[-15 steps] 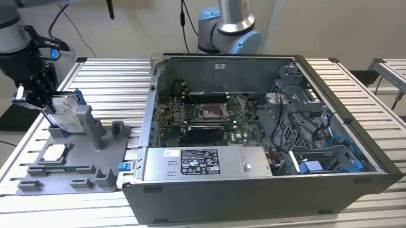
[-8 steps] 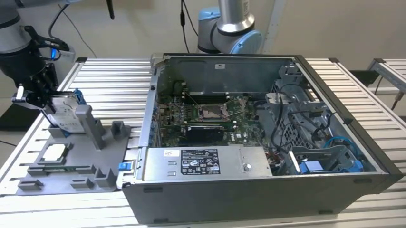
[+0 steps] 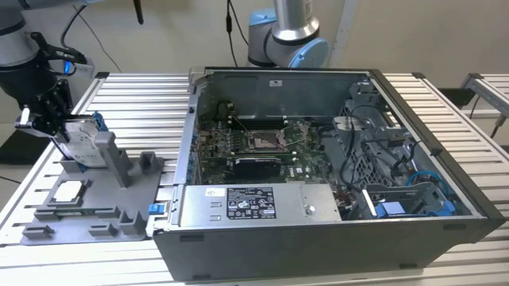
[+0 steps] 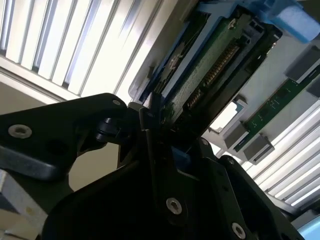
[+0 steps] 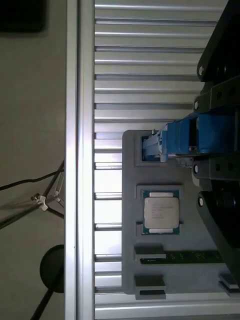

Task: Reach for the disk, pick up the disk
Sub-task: 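Pick up the disk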

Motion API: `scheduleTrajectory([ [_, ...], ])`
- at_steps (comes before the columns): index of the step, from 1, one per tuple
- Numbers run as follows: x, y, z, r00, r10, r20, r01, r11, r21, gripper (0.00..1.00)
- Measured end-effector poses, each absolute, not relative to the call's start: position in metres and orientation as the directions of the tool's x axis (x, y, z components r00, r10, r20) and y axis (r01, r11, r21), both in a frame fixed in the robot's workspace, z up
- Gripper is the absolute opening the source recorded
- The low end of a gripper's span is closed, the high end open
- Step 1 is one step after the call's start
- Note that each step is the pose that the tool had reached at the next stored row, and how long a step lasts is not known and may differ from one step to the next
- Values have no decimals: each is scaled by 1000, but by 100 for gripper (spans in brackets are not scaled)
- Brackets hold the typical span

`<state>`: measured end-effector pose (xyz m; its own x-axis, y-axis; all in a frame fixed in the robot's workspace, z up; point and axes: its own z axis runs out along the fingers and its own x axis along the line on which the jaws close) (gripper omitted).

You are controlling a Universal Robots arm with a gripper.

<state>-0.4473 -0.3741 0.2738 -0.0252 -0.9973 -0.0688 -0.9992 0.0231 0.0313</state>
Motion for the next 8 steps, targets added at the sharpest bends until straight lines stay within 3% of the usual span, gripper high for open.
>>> scheduleTrajectory([
  [8,-447,-374,274,-25,-997,-69,-999,23,31,0],
])
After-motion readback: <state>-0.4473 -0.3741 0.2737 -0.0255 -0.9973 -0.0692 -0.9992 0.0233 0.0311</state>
